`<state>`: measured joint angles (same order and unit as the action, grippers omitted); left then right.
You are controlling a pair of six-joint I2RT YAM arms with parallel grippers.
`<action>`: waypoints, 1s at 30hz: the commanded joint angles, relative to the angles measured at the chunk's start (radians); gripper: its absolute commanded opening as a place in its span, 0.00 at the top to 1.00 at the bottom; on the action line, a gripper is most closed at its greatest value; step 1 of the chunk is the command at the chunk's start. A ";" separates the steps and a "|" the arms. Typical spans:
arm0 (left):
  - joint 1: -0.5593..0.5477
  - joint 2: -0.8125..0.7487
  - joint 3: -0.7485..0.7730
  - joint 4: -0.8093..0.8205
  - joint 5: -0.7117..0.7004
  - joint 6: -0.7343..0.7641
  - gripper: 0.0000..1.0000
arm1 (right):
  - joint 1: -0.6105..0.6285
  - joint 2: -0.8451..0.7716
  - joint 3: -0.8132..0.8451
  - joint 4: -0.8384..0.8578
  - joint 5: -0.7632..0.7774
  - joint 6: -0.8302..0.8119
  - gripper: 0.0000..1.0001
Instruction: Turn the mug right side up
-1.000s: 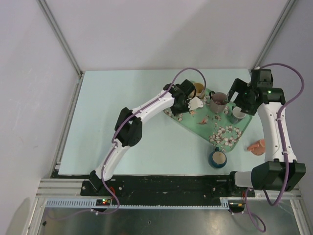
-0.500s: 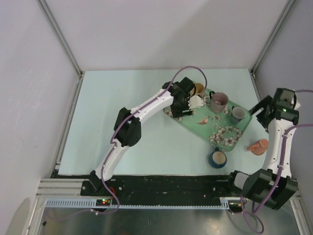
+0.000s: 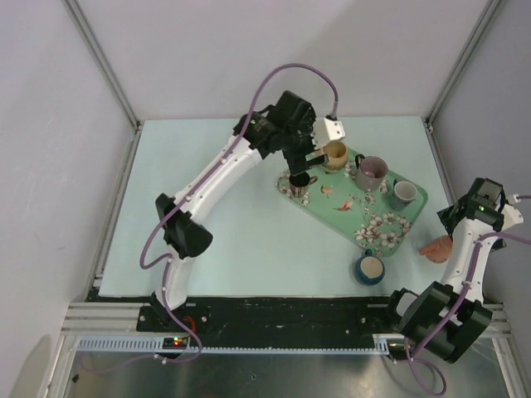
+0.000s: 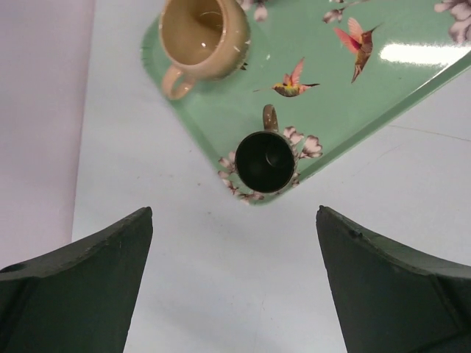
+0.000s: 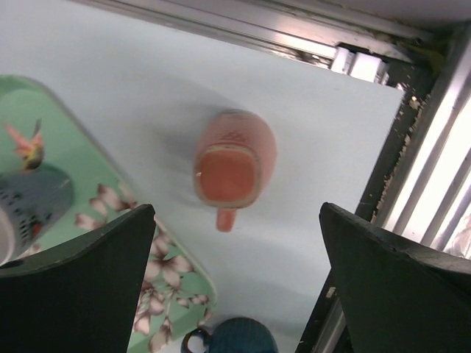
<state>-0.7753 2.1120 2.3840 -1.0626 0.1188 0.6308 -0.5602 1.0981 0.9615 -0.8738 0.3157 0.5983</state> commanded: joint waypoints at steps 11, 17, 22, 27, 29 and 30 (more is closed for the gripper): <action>0.096 -0.173 -0.062 -0.076 0.018 -0.104 0.05 | -0.051 0.115 -0.123 0.178 -0.042 0.068 0.01; 0.104 -0.185 -0.076 -0.074 0.037 -0.140 0.05 | -0.053 0.207 -0.123 0.219 -0.051 0.039 0.05; 0.104 -0.188 -0.084 -0.075 0.036 -0.147 0.04 | -0.049 0.251 -0.133 0.234 -0.095 0.019 0.15; 0.105 -0.196 -0.086 -0.077 0.034 -0.145 0.05 | -0.050 0.229 -0.152 0.249 -0.113 -0.007 0.47; 0.105 -0.200 -0.085 -0.077 0.036 -0.146 0.05 | -0.049 0.205 -0.154 0.253 -0.124 -0.026 0.65; 0.105 -0.200 -0.085 -0.076 0.038 -0.146 0.05 | -0.046 0.185 -0.154 0.255 -0.127 -0.038 0.75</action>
<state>-0.6708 1.9793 2.3024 -1.1400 0.1364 0.5037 -0.6071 1.3327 0.8181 -0.6540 0.2161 0.5934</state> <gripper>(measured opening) 0.954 0.511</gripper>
